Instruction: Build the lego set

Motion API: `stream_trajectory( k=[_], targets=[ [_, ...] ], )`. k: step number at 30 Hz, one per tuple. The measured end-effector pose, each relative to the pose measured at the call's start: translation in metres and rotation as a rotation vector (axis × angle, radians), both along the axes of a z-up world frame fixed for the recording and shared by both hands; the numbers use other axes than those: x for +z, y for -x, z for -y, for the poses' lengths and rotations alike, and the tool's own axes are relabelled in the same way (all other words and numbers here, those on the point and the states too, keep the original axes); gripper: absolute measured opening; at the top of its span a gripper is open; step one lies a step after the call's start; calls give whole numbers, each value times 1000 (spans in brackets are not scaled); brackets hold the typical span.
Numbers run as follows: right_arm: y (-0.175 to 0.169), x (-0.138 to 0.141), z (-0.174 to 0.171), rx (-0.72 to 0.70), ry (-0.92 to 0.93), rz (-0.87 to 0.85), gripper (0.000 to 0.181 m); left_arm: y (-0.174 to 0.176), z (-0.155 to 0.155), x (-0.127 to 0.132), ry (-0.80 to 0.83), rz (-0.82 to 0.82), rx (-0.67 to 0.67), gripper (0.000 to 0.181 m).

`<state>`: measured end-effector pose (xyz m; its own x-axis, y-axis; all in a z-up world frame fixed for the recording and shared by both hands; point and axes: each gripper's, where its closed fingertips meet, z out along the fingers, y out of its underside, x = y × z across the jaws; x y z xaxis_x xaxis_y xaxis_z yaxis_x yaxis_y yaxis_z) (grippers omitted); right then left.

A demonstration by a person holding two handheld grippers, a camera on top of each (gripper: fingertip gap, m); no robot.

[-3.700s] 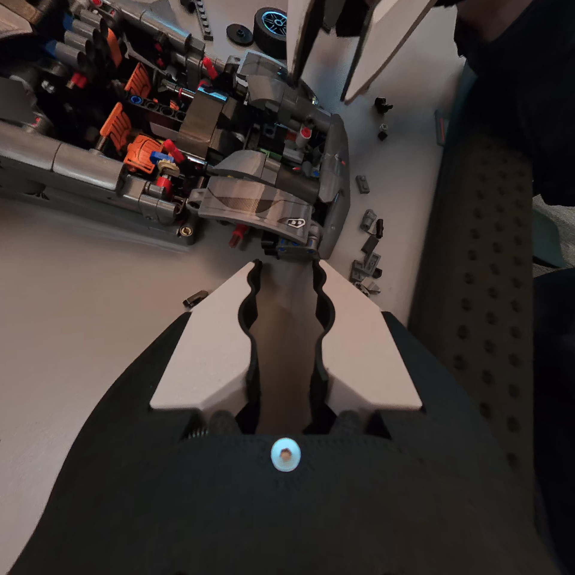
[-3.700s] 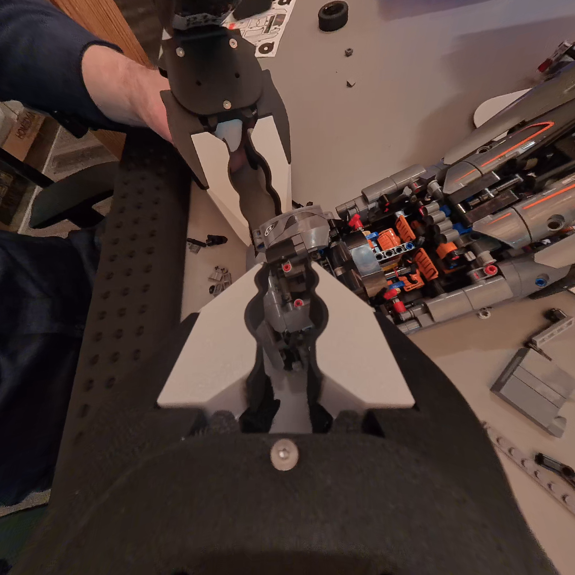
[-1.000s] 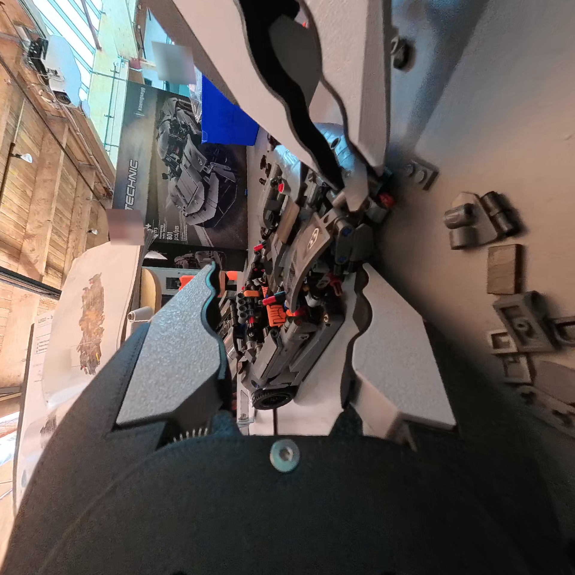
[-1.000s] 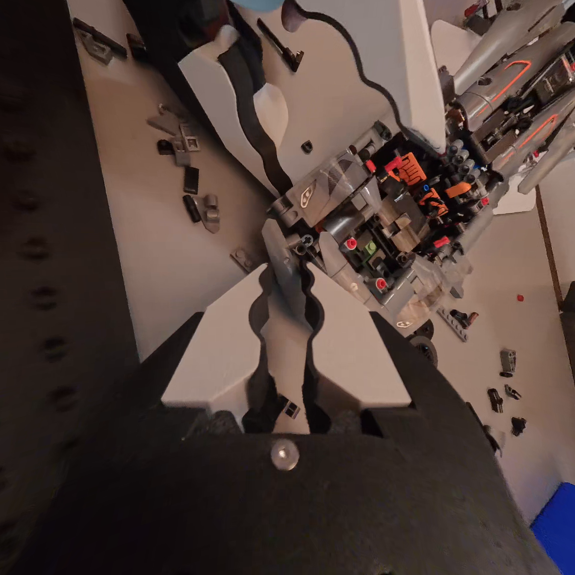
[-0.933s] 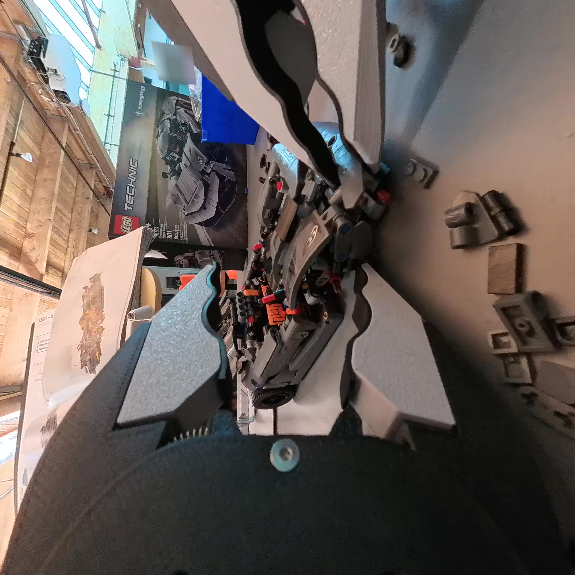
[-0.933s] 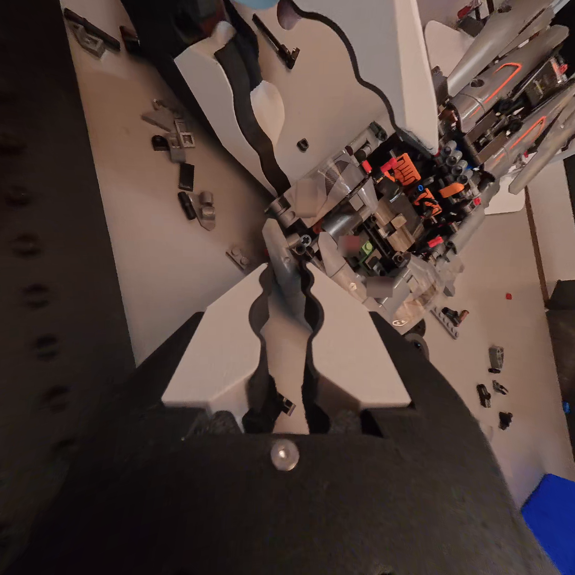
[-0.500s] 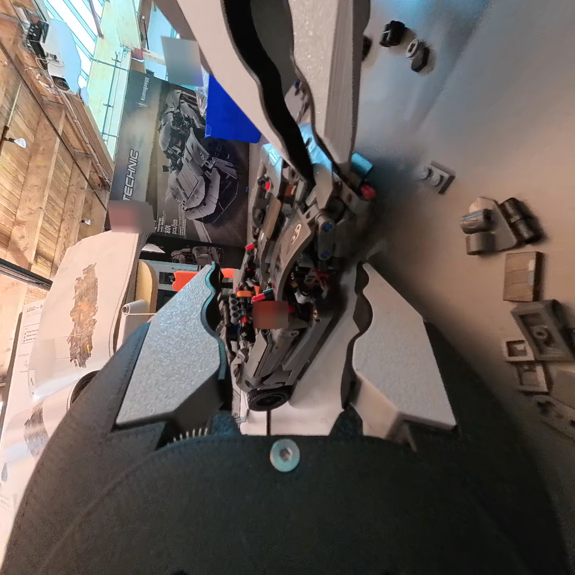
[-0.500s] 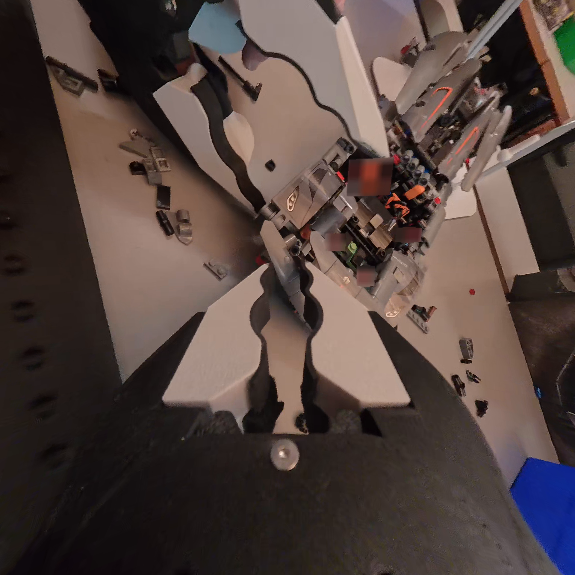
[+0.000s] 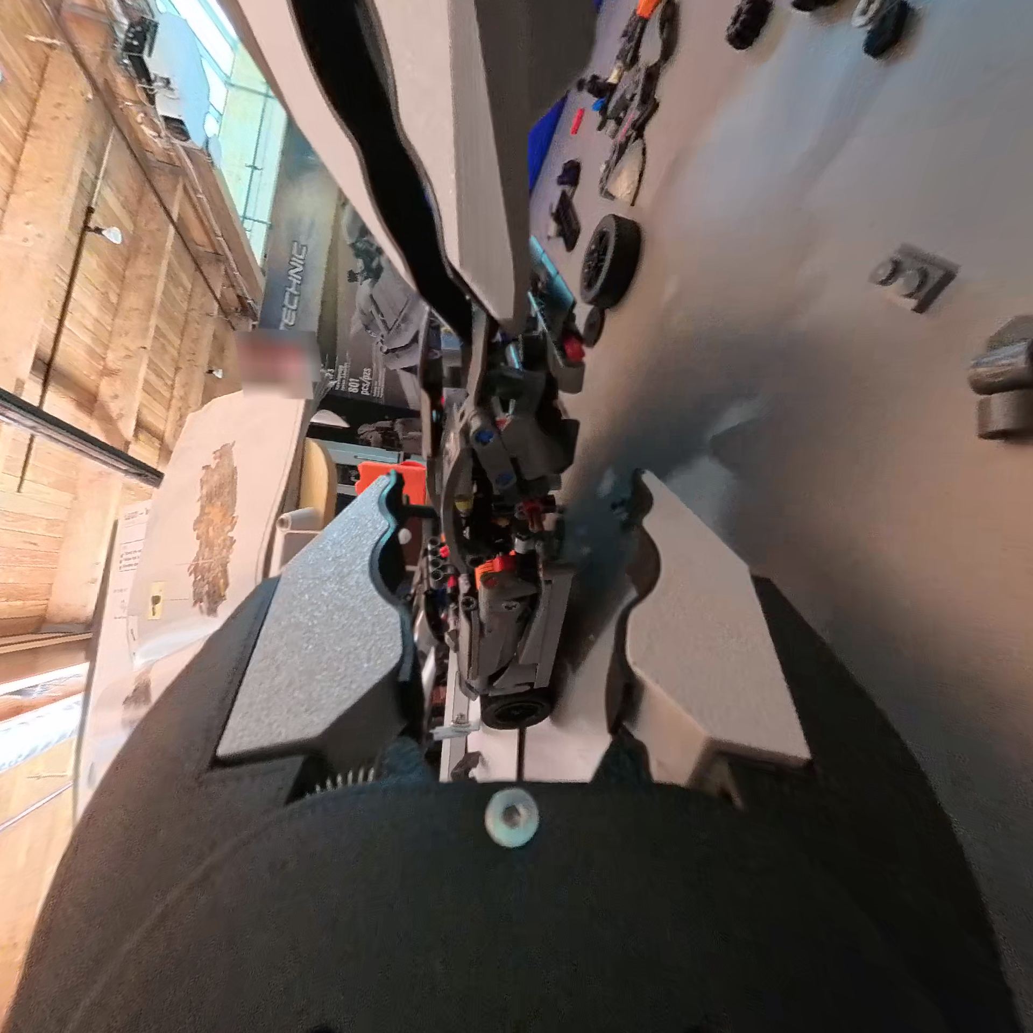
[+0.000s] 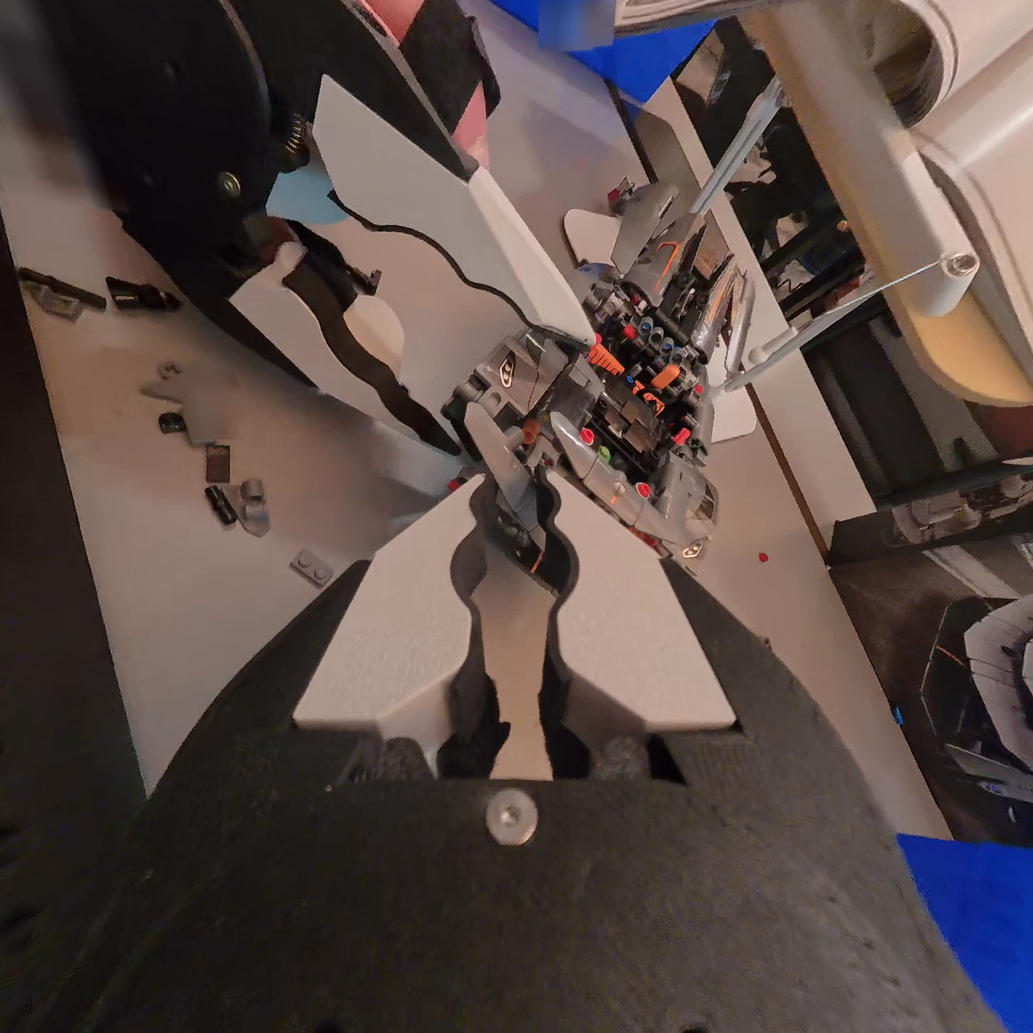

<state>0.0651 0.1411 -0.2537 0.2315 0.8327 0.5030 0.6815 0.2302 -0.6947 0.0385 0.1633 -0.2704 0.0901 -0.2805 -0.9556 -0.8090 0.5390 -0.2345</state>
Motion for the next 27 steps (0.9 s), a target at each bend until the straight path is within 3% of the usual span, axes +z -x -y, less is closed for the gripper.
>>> stream_trajectory(
  k=[7,15,27],
  targets=[
    [9,11,-2,21,-12,-2,11,7,-2,19,-79,7,24,63],
    [12,21,-4,29,-12,-41,10,8,-1,24,-85,19,23,40],
    [14,22,-5,38,-2,-69,10,7,3,28,-79,45,9,44]
  ],
)
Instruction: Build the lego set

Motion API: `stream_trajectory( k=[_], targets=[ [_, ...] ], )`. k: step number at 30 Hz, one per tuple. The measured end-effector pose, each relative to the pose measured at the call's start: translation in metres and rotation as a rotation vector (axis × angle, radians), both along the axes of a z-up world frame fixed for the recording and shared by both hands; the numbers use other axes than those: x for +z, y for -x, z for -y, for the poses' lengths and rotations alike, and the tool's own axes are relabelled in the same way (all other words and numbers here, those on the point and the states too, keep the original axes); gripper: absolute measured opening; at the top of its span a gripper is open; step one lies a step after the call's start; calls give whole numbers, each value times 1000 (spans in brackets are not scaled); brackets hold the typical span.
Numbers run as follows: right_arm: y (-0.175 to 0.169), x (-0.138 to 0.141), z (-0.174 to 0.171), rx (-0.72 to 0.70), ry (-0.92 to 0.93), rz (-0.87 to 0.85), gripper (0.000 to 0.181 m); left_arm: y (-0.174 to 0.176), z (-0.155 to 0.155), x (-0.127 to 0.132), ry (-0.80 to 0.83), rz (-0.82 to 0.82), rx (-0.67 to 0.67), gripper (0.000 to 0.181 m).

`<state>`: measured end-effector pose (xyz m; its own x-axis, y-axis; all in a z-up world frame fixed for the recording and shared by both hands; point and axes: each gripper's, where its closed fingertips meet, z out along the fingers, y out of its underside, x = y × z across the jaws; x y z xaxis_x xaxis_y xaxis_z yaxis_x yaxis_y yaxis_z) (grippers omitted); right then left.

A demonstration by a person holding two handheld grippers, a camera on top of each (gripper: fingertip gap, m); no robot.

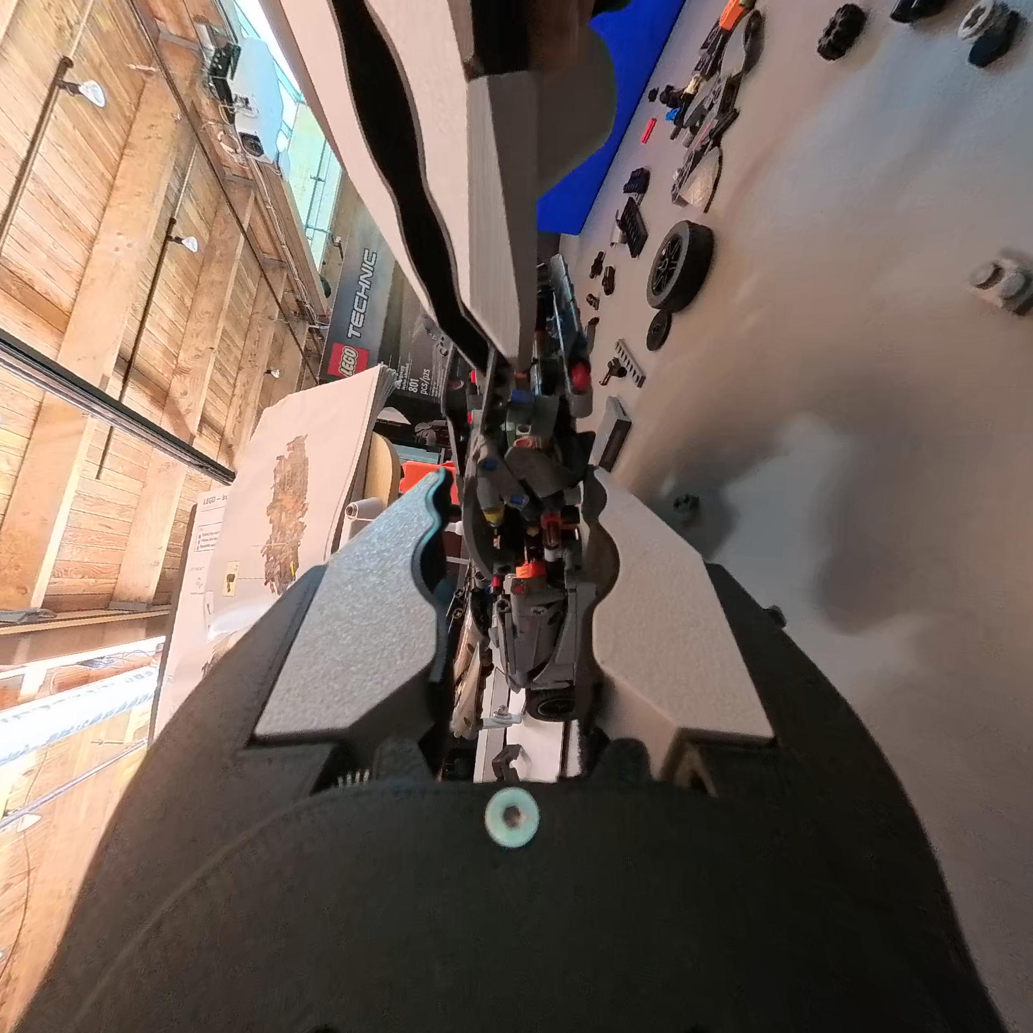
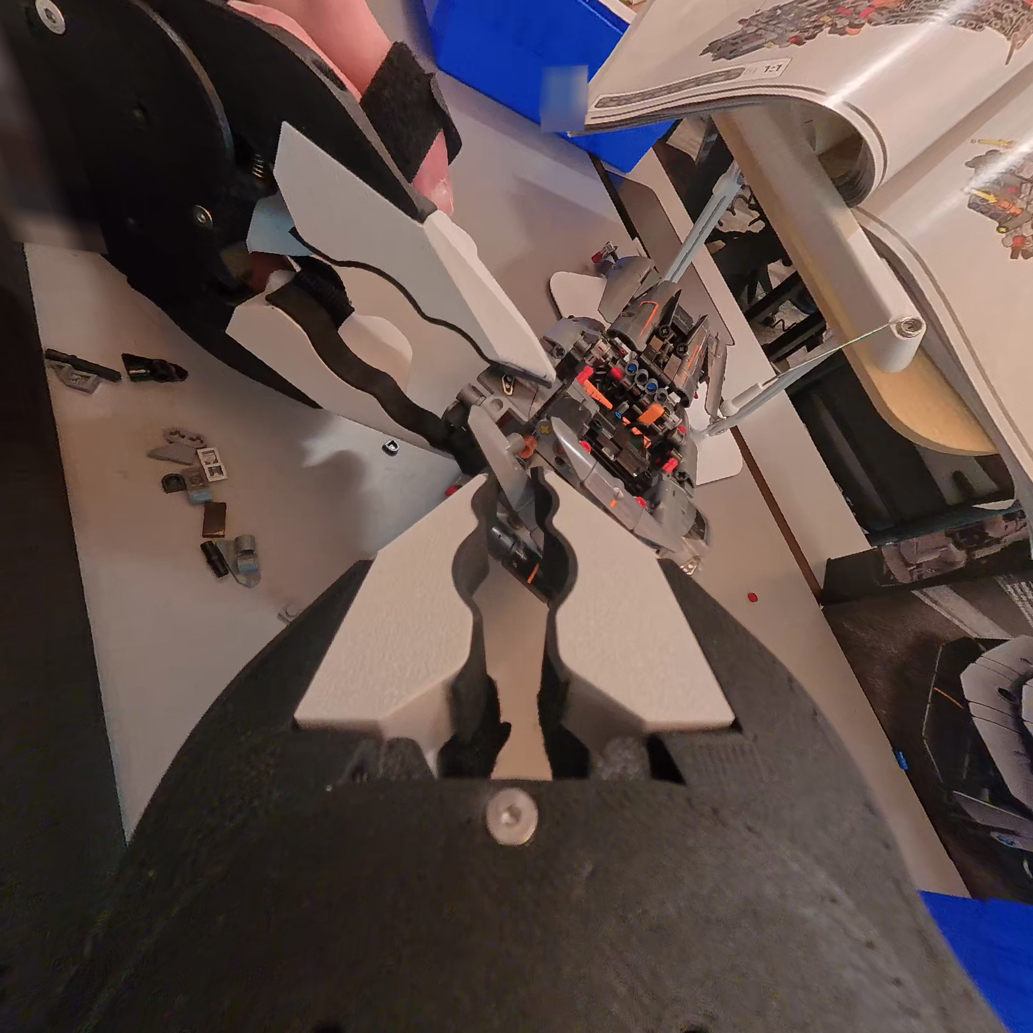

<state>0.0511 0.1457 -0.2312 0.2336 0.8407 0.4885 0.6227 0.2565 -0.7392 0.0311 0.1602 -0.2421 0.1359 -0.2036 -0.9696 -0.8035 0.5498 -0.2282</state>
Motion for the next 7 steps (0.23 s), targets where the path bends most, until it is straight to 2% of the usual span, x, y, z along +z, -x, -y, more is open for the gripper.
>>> stream_trajectory(
  k=[7],
  targets=[
    [-1,-4,-1,-4,3,15,9,-4,7,5,-2,17,-28,38]
  ],
)
